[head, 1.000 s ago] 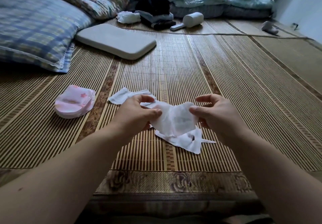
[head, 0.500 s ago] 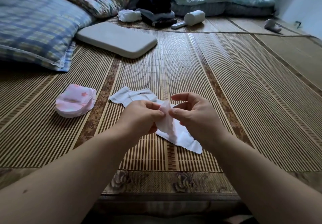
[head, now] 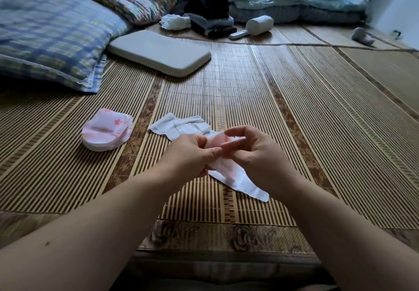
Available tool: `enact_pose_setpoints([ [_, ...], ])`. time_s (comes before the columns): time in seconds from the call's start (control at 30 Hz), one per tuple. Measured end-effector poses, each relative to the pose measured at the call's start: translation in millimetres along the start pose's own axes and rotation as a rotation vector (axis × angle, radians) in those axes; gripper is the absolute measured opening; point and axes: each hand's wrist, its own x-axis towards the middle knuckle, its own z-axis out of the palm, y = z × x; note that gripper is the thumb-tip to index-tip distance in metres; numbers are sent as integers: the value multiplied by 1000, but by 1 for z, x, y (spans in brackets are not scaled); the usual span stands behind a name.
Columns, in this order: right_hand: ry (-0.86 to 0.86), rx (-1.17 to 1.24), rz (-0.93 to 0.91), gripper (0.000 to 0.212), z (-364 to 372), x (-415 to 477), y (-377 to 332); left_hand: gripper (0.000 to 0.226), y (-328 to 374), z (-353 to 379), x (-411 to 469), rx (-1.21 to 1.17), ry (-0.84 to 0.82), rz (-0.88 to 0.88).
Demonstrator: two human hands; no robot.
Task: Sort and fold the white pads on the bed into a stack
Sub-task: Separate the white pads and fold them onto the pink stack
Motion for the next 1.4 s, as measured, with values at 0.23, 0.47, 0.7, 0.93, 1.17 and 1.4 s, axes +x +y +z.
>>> enact_pose_setpoints([
  [0.23,-90,-910,135,73,-19,-2,10,7,-2,-28,10,-126,237,26],
  [0.47,-243,-990,311,84,-19,-4,16,9,-10,-101,27,-574,631,-103],
  [0.7,-232,-990,324,89,-18,-1,21,12,-34,-134,29,-798,834,-206],
  [0.93,-214,-946,318,87,-18,0,25,15,-38,-131,26,-714,763,-316],
  [1.17,-214,-962,311,90,-20,1,28,20,-25,-130,13,-631,724,-340],
  [1.4,-202,-960,308,90,-20,2,29,27,-17,-127,5,-296,862,-242],
])
